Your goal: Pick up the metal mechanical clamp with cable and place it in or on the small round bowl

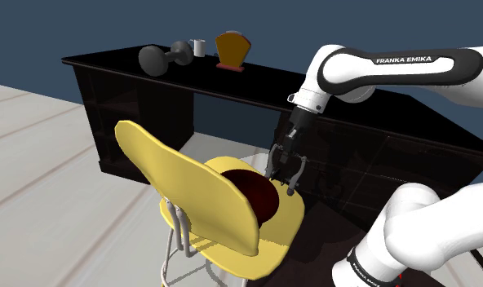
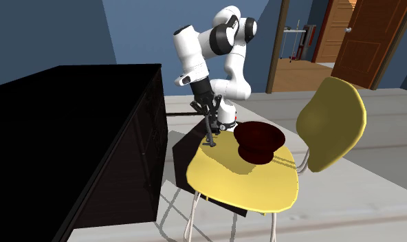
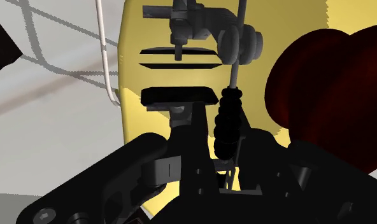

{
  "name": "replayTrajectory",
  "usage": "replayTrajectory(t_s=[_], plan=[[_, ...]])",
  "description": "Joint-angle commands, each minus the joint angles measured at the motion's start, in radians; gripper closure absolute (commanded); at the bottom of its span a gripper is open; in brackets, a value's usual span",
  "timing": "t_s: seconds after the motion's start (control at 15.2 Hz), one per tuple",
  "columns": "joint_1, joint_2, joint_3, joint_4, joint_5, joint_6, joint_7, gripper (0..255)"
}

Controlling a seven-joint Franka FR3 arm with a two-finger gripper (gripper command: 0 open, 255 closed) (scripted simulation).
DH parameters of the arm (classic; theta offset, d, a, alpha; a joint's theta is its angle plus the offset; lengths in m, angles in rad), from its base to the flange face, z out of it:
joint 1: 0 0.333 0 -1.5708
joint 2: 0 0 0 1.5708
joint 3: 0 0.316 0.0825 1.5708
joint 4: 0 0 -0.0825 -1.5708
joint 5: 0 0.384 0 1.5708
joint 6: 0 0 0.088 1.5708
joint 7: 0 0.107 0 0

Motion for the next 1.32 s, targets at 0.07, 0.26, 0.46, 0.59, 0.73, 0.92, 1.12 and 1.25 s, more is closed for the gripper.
replayTrajectory(t_s=[0.07,0.26,0.46,0.59,0.73,0.92,1.12,1.25], plan=[[0.000,0.000,0.000,0.000,0.000,0.000,0.000,255],[0.000,0.000,0.000,0.000,0.000,0.000,0.000,255],[0.000,-0.006,0.001,0.035,-0.003,-0.040,0.012,255],[0.000,-0.009,0.001,0.060,-0.005,-0.066,0.020,255],[0.000,-0.011,0.001,0.085,-0.006,-0.092,0.028,255],[0.001,-0.012,0.001,0.124,-0.008,-0.130,0.039,255],[0.002,-0.011,0.001,0.164,-0.009,-0.168,0.051,255],[0.003,-0.009,0.001,0.192,-0.010,-0.193,0.058,255]])
